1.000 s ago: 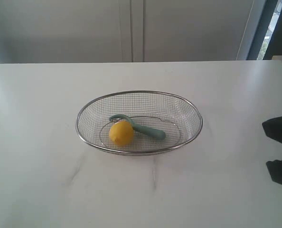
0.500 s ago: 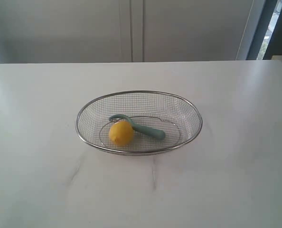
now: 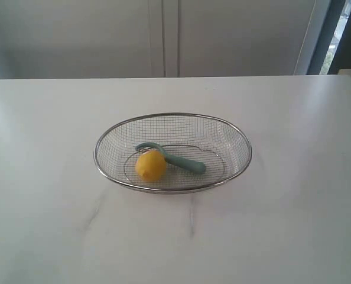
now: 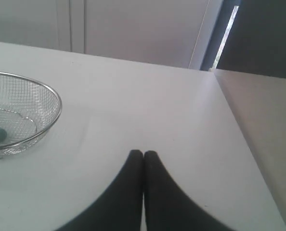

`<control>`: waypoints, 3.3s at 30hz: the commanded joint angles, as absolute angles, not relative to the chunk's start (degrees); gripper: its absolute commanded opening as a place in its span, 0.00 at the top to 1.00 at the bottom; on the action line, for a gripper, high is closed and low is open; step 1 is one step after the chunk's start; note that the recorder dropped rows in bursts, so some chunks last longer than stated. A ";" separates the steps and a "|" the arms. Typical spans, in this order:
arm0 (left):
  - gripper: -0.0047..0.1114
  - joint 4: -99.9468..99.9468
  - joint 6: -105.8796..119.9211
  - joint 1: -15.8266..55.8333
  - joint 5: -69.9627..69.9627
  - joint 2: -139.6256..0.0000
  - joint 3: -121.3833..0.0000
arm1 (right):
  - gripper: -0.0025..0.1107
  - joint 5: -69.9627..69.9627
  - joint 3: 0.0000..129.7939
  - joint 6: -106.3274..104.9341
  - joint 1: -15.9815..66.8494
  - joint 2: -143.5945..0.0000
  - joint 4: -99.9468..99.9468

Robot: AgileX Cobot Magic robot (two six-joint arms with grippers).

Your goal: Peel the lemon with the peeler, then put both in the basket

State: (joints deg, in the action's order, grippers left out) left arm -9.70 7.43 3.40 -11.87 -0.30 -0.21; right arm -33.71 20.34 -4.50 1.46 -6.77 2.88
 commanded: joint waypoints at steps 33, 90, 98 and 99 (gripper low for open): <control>0.96 -10.18 7.56 3.32 -12.08 0.00 0.00 | 0.98 -16.16 0.00 -4.25 -4.69 0.00 2.58; 0.96 -10.18 7.56 3.32 -12.08 0.00 0.00 | 0.98 -17.74 0.00 0.43 0.00 0.00 1.72; 0.96 -10.18 7.56 3.32 -12.08 0.00 0.00 | 0.98 -17.74 0.00 0.43 0.00 0.00 1.72; 0.96 -10.18 7.56 3.32 -12.08 0.00 0.00 | 0.98 -17.74 0.00 0.43 0.00 0.00 1.72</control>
State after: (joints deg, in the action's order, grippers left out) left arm -9.70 7.53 3.40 -11.87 -0.30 -0.21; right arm -17.91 0.32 0.00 0.00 -0.39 1.84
